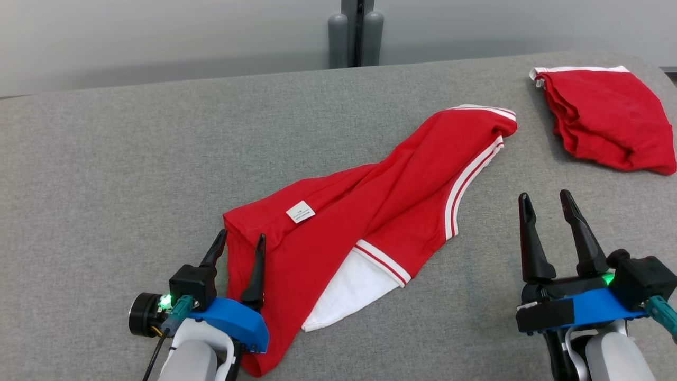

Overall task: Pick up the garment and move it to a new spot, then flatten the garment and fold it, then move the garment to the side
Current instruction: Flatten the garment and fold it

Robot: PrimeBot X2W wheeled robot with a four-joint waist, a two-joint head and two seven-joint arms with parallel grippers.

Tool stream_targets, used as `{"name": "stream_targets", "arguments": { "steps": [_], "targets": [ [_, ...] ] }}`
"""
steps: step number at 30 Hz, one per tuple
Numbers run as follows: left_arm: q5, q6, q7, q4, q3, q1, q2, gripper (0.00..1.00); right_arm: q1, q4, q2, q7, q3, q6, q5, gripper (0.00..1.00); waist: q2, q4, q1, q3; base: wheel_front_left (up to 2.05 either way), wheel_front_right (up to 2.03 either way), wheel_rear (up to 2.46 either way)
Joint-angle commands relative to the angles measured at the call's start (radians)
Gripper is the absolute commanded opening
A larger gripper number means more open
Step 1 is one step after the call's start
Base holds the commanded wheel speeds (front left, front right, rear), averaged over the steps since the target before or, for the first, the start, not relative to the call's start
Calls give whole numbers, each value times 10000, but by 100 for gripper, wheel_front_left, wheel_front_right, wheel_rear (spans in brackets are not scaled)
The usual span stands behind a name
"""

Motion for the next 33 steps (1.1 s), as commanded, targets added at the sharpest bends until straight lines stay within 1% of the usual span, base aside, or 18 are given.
{"name": "stream_targets", "arguments": {
  "steps": [1, 16, 17, 18, 19, 25, 33],
  "targets": [
    [-48, -54, -11, 280, -113, -282, 23, 100, -194, 12, 2, -29, -34, 1, 20, 100, -1, -39, 0, 60, 0, 0, 0],
    [-307, -172, -22, 1710, -551, -1244, 4, 100, -363, 112, 1, -31, 85, 1, 169, 100, -1, -328, 0, 299, 0, 0, 0],
    [-332, -183, -22, 1813, -566, -1343, 16, 52, -370, 111, 1, -31, 92, 1, 182, 100, -1, -343, 0, 314, 0, 0, 0],
    [-352, -188, -22, 1866, -545, -1480, 37, 15, -371, 117, 1, -31, 99, 1, 191, 100, -1, -359, 0, 325, 0, 0, 0],
    [-371, -183, -22, 1905, -533, -1604, 54, 0, -371, 116, 1, -29, 103, 1, 191, 100, -1, -372, 0, 331, 0, 0, 0],
    [-437, -185, -23, 1177, -222, -1856, 237, 0, -200, 176, 1, -29, -26, 1, 198, 100, -1, -275, 0, 170, 0, 0, 0],
    [-174, -200, -23, -858, -161, -1719, 631, 0, 44, 218, 0, -29, -86, 1, 289, 100, -1, 139, 0, -393, 0, 0, 0]
  ]
}}
